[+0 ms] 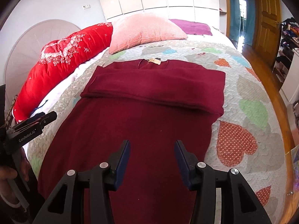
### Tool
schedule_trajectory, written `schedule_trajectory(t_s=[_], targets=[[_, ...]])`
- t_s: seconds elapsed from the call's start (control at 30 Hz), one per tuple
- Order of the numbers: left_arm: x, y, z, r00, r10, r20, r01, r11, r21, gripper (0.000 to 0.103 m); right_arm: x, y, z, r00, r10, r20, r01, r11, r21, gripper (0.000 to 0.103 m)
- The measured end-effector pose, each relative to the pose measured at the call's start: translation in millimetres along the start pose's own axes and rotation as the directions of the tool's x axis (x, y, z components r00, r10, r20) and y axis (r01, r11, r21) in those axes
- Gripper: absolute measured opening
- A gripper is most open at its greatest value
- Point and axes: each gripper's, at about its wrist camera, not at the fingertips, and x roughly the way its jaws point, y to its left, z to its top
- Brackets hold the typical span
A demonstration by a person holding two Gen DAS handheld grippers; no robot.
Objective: Fold small clothes
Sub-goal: 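Move both open tools toward the hem of the sweater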
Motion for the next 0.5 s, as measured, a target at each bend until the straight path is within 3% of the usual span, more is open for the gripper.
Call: schedule_trajectory(t_s=[0.5], targets=[[8, 14, -18, 1.000, -0.004, -0.031, 0.003, 0.999, -0.044, 0.058, 10, 5, -6, 1.000, -0.010, -0.025, 0.010, 1.000, -0.008, 0.047]])
